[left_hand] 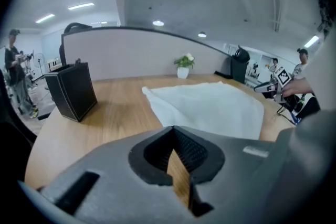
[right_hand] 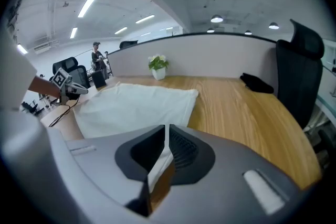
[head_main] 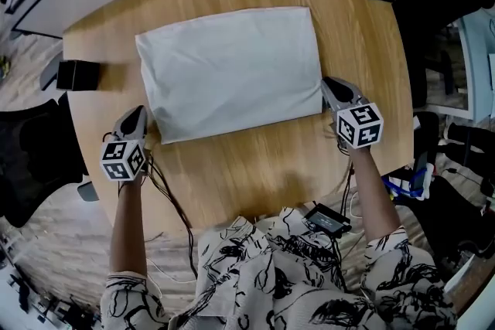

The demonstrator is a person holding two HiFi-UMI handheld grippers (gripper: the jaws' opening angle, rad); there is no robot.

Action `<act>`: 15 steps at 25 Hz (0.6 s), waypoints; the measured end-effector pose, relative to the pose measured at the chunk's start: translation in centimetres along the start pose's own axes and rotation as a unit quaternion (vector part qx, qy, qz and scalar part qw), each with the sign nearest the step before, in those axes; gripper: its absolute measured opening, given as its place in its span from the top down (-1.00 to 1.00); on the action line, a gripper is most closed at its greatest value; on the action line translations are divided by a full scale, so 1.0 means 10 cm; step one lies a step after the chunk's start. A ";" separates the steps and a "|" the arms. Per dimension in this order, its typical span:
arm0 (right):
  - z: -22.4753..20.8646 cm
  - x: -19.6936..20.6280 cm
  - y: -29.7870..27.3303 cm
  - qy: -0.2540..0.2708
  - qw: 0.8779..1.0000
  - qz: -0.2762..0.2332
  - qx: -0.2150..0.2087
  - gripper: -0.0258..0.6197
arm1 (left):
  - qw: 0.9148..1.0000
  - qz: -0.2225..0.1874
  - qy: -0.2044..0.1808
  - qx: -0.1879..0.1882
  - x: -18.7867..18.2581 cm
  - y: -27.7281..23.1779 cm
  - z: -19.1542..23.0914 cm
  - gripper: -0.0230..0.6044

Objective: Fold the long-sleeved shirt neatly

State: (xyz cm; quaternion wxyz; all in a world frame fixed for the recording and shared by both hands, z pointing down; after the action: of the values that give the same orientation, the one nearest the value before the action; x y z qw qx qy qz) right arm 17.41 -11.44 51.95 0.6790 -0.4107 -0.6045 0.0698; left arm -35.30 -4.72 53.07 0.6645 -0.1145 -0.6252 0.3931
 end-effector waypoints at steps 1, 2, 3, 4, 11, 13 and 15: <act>-0.02 -0.09 0.14 0.003 1.000 -0.027 0.007 0.84 | 1.000 -0.031 -0.002 0.000 -0.06 0.12 -0.01 0.91; -0.04 -0.20 0.31 0.009 0.998 -0.061 0.015 0.89 | 0.998 -0.066 -0.005 -0.001 -0.13 0.26 -0.04 0.91; -0.06 -0.31 0.50 0.018 0.995 -0.098 0.024 0.89 | 0.994 -0.105 -0.009 -0.001 -0.21 0.41 -0.08 0.91; -0.08 -0.43 0.71 0.025 0.990 -0.133 0.037 0.89 | 0.990 -0.143 -0.012 0.004 -0.29 0.57 -0.13 0.91; 0.08 -1.14 2.05 0.039 0.940 -0.332 0.067 0.89 | 0.962 -0.261 -0.005 0.084 -0.63 1.67 -0.58 0.91; 0.20 -1.32 2.30 0.040 0.924 -0.377 0.050 0.89 | 0.947 -0.312 -0.007 0.078 -0.72 2.00 -0.69 0.91; 0.29 -1.40 2.50 0.030 0.914 -0.403 0.026 0.89 | 0.931 -0.360 -0.012 0.064 -0.76 2.30 -0.82 0.91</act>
State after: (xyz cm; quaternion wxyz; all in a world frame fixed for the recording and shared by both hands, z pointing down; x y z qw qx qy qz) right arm 21.25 -1.98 24.96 0.6779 -0.1163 -0.6958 -0.2069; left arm -35.74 8.24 31.04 0.7599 0.1653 -0.6059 0.1679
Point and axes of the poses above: the fingertips, and each gripper's own axes: y backward along the fingers, z to its left, x out of its underside, the point moved 7 cm from there along y, backward along the fingers, and after that the axes turned 5 degrees about x, right-handed, at the moved point
